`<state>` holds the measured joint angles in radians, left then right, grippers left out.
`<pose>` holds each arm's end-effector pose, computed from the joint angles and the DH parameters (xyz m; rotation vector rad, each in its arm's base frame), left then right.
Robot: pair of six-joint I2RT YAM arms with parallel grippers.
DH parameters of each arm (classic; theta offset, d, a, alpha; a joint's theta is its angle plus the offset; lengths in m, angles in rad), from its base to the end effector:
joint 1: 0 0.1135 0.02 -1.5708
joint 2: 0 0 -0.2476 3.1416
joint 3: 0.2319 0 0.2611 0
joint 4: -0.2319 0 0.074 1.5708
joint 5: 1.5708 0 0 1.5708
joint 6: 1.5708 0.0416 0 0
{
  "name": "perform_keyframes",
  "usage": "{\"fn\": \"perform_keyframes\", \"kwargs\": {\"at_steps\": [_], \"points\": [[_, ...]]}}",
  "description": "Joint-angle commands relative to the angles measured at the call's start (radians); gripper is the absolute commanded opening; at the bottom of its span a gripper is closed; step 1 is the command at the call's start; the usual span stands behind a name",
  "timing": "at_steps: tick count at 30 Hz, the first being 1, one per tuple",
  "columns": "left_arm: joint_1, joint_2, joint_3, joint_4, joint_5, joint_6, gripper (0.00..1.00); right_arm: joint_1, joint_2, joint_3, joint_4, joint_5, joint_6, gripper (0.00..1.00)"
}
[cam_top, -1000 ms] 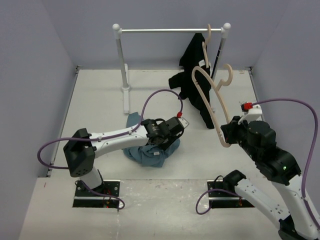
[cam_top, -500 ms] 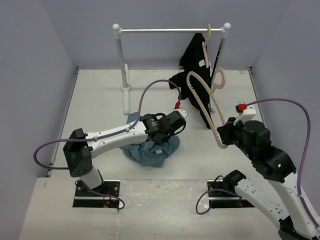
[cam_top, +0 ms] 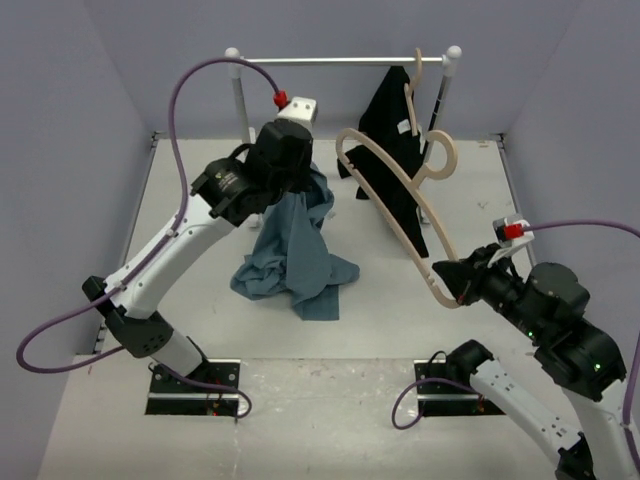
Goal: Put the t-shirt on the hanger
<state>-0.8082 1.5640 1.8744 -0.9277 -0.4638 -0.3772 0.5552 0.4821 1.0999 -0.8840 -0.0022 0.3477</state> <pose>0.2432 -0.2277 0.4315 0.1994 2.1117 -0.1951 0.0718 0.0446 0.3940 -0.1967 1.8741 0.6298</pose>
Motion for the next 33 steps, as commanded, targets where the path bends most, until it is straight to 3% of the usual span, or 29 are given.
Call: {"fn": "perform_keyframes", "kwargs": {"at_steps": [1, 4, 9, 14, 25, 33], "points": [[0.004, 0.047, 0.211, -0.076, -0.024, 0.016, 0.0, 0.0, -0.021, 0.078, 0.016, -0.236, -0.033, 0.0], [0.004, 0.067, 0.238, -0.089, 0.002, 0.014, 0.0, 0.001, -0.017, 0.086, 0.013, -0.308, -0.038, 0.0], [0.004, 0.032, 0.133, -0.04, 0.016, -0.001, 0.0, 0.0, -0.028, 0.078, -0.002, -0.322, -0.033, 0.0], [0.012, 0.039, 0.12, -0.039, -0.005, -0.006, 0.0, 0.002, -0.058, 0.065, -0.039, -0.337, -0.024, 0.0], [0.07, 0.047, 0.066, -0.014, 0.022, -0.029, 0.0, 0.001, -0.143, -0.053, -0.058, -0.41, 0.005, 0.0], [0.072, 0.02, 0.038, 0.017, 0.115, -0.032, 0.0, 0.001, -0.083, -0.031, -0.023, -0.309, -0.001, 0.0]]}}
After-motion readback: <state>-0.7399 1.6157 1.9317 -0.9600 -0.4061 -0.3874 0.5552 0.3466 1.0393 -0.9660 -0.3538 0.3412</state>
